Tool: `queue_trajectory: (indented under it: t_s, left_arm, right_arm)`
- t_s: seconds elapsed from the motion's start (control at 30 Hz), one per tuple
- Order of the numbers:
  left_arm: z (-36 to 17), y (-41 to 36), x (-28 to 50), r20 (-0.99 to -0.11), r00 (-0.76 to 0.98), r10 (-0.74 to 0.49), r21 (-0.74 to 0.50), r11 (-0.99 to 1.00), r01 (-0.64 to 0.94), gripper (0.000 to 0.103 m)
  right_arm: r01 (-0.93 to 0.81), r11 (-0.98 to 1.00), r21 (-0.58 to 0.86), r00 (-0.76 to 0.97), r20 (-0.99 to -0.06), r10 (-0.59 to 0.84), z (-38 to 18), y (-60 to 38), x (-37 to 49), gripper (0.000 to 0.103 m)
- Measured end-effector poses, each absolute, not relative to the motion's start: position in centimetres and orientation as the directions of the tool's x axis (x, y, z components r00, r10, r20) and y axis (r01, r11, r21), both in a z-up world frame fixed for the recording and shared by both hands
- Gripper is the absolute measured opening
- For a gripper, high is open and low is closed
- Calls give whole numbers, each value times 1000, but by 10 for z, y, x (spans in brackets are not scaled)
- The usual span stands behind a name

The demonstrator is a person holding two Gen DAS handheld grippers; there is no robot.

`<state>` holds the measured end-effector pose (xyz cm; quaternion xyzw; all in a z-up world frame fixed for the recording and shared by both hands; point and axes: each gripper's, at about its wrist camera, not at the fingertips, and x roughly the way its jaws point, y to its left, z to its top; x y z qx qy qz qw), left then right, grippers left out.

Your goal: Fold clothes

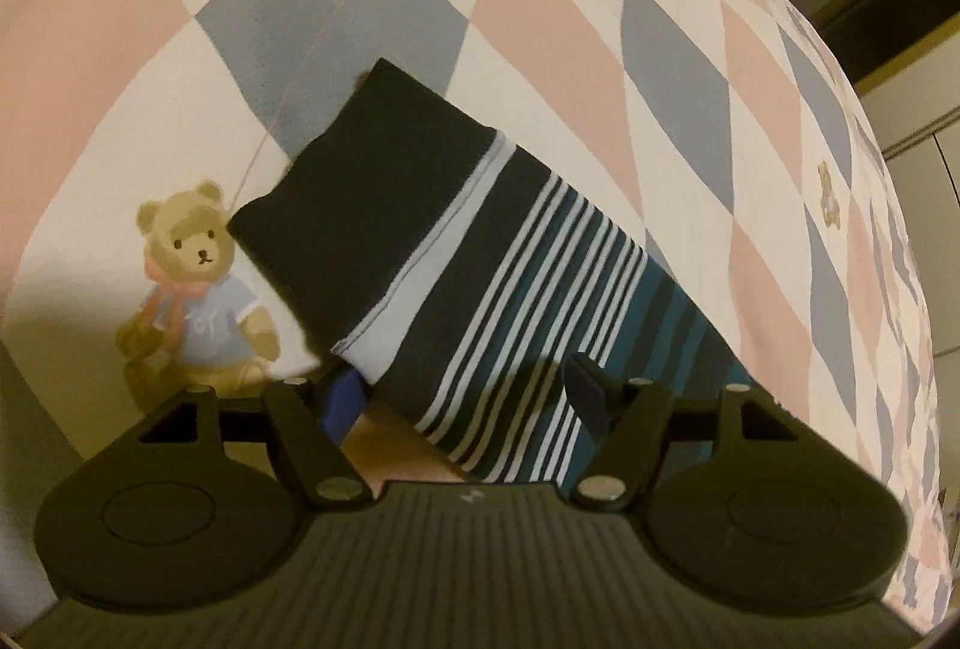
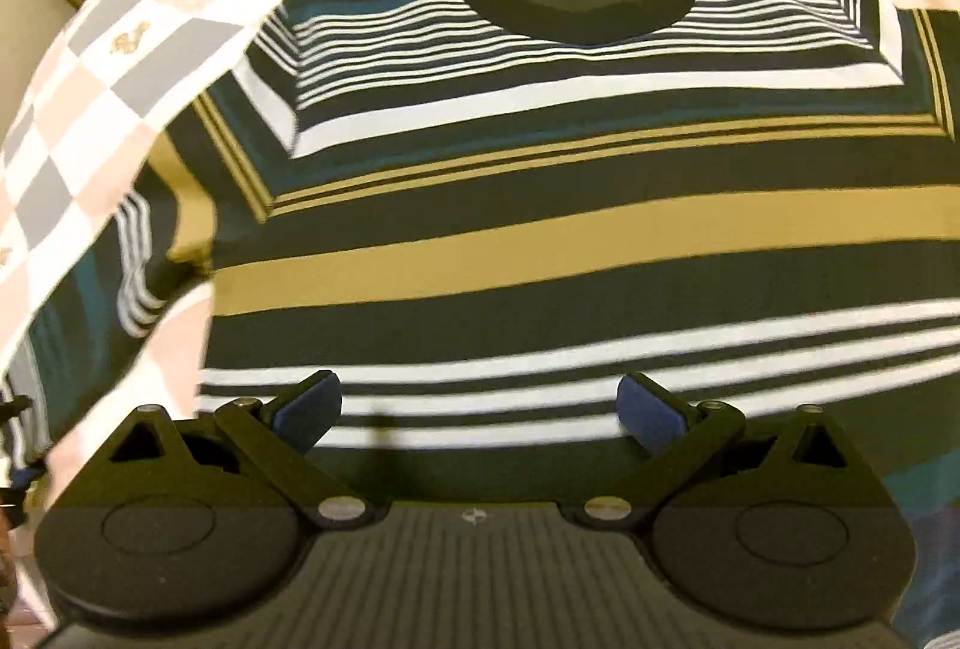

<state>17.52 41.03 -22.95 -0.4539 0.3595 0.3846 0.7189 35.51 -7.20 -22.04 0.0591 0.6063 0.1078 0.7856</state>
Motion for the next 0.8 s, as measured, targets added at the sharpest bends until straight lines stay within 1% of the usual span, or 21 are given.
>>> queue_trajectory:
  t_s: [0.03, 0.07, 0.1, 0.13, 0.17, 0.23, 0.3, 0.47, 0.53, 0.63, 0.73, 0.77, 0.8]
  left_arm:
    - [-227, 409, 177, -865, 443, 235, -369, 299, -880, 65]
    - [-225, 408, 178, -865, 439, 243, -362, 305, -881, 57]
    - [-223, 407, 179, -864, 436, 251, -355, 312, -881, 34]
    - [-221, 406, 181, -863, 433, 259, -347, 318, -882, 24]
    - [-219, 405, 182, -862, 430, 267, -340, 325, -883, 4]
    - [-210, 400, 188, -852, 432, 295, -320, 358, -877, 4]
    - [-186, 377, 208, -817, 479, 321, -305, 465, -831, 4]
    - [-121, 277, 276, -695, 682, 230, -300, 768, -565, 4]
    - [-100, 231, 302, -653, 742, 151, -291, 855, -430, 4]
    - [-90, 142, 336, -621, 783, -46, -318, 927, -198, 4]
    - [-114, 59, 351, -661, 728, -183, -329, 942, -62, 6]
    - [-124, 31, 355, -676, 702, -223, -334, 942, -22, 10]
    - [-134, 4, 360, -691, 673, -262, -340, 940, 17, 21]
  right_arm:
    - [-93, 969, 228, 243, -939, 244, -221, -74, 356, 101]
    - [-89, 969, 232, 244, -938, 247, -223, -77, 356, 101]
    - [-85, 968, 236, 245, -937, 250, -224, -79, 357, 101]
    - [-81, 967, 241, 246, -936, 253, -225, -81, 358, 101]
    - [-77, 967, 245, 247, -935, 256, -226, -84, 358, 101]
    - [-61, 965, 254, 253, -932, 261, -224, -95, 357, 101]
    - [-38, 964, 264, 261, -928, 265, -221, -109, 355, 101]
    - [53, 957, 287, 301, -918, 258, -209, -162, 352, 101]
    - [89, 952, 294, 321, -913, 252, -203, -188, 352, 101]
    - [139, 940, 312, 362, -899, 245, -192, -231, 353, 101]
    - [174, 927, 331, 397, -885, 241, -185, -275, 354, 101]
    - [179, 925, 336, 403, -883, 243, -186, -287, 356, 101]
    - [183, 922, 341, 408, -880, 245, -186, -299, 357, 101]
